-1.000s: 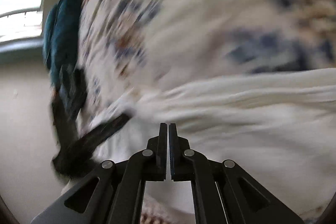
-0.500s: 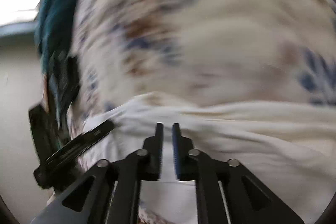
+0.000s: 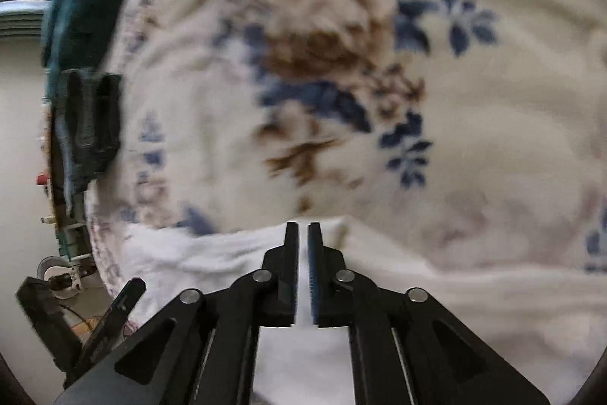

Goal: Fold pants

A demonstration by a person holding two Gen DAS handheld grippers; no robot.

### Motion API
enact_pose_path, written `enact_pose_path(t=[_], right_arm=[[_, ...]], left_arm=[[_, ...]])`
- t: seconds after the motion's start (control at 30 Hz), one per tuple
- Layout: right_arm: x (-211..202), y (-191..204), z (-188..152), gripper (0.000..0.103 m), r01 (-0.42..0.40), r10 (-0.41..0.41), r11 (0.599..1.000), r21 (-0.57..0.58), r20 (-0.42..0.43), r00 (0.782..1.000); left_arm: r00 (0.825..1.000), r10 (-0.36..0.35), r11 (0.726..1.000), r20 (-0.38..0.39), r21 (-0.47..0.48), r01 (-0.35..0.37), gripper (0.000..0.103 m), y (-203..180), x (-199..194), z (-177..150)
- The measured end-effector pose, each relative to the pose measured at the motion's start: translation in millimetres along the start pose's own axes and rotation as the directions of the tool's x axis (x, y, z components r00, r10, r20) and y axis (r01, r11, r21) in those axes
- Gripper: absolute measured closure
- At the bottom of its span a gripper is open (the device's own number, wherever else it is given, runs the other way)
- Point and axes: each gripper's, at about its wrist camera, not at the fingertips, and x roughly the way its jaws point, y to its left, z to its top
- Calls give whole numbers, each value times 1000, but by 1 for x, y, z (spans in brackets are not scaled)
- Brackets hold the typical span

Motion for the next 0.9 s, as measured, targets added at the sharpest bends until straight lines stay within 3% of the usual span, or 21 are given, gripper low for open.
enact_pose_path(t=[0.03,0.07,0.1,0.17,0.23,0.3,0.4,0.43,0.47,0.5,0.57,0.63,0.7,0.8,0.9], right_arm=[[-17,3,-17,19,-9,9,1000,8,48,999],[-28,7,-32,5,-27,25,999,25,85,996],[-35,9,-53,5,-45,39,998,49,103,994],[-21,25,-87,6,-39,37,994,103,17,999],[-6,24,-129,10,-74,87,980,187,-58,995],[6,16,-164,12,-44,75,962,269,-104,992],[20,-7,-205,16,-17,65,913,408,-102,993],[19,-18,-212,20,-24,70,895,446,-86,994],[19,-30,-217,32,-40,73,871,489,-49,996],[23,-39,-219,41,-41,60,853,521,-20,998],[27,-61,-223,82,-38,47,799,601,1,999],[24,-73,-228,93,-86,77,763,641,41,996],[14,-66,-233,95,-98,69,783,614,71,995],[8,-55,-240,95,-8,-9,845,535,30,1000],[37,-71,-249,94,-23,42,804,594,-19,999]], left_arm=[[1000,-20,997,-4,-77,20,39,23,-10,-1],[1000,-28,989,-12,-142,26,39,30,-14,-2],[999,-42,976,-31,-214,34,39,41,-12,-5],[992,-87,932,-90,-359,49,39,67,-1,-18],[984,-105,901,-144,-432,33,39,86,16,-30],[976,-146,876,-164,-480,50,39,92,37,-35],[974,-164,884,-158,-463,73,40,91,46,-32],[977,-154,891,-150,-449,71,45,87,45,-31],[981,-143,905,-131,-418,76,60,85,43,-27],[988,-92,929,-127,-369,39,65,79,41,-24],[994,-20,955,-106,-296,-12,79,68,39,-22],[997,-9,966,-73,-259,-11,85,64,31,-25],[998,23,978,-51,-208,-33,85,58,23,-26],[995,74,983,-71,-164,-84,84,57,31,-27],[985,115,980,-128,-148,-133,78,56,44,-24]])
